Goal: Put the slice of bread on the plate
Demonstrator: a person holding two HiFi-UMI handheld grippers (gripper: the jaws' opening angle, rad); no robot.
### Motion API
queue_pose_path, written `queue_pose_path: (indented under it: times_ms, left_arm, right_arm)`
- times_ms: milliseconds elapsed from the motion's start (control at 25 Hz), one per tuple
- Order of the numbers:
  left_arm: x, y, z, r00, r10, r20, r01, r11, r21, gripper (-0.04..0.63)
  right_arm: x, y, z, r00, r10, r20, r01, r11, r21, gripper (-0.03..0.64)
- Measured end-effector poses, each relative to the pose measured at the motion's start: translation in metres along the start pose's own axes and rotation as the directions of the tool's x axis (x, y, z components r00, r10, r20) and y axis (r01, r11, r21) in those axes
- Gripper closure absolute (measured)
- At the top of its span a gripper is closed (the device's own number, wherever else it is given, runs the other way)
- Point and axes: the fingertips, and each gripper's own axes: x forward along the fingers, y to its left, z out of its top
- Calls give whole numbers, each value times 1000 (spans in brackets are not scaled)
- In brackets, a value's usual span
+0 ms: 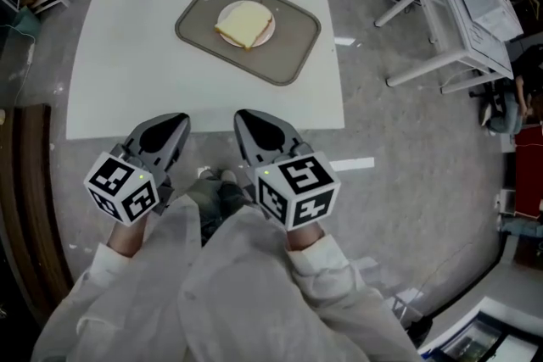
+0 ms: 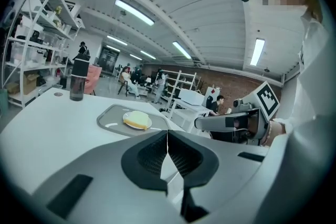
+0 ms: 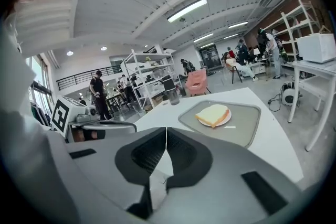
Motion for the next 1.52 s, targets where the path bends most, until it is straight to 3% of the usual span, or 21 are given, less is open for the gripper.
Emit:
queue_pose_path:
  times_ms: [320,520,760,920,1520]
  left_arm:
    - [-18,4,1,1000,1,-4,-1,1000,-24,583]
    - [-15,-9,2,998,-63,-19,62,997,-47,583]
    - [-10,-21,15,991,-133,-30,133,991,2,583]
    - [-13,-23,15,987,-162,-13,162,986,-24,583]
    - [-24,-19,16,983,-184,6,184,980,-77,583]
  right_arm:
    - [5,22,6,999,-12,41,12,1000,4,599]
    - [5,34,13,999,-16,42,16,1000,-14,600]
    - [2,43,29,997,-5,78,5,1000,-8,601]
    - [5,50,29,997,-6,79,8,1000,-24,601]
    - [3,55,23,996,-52,70,55,998,-37,601]
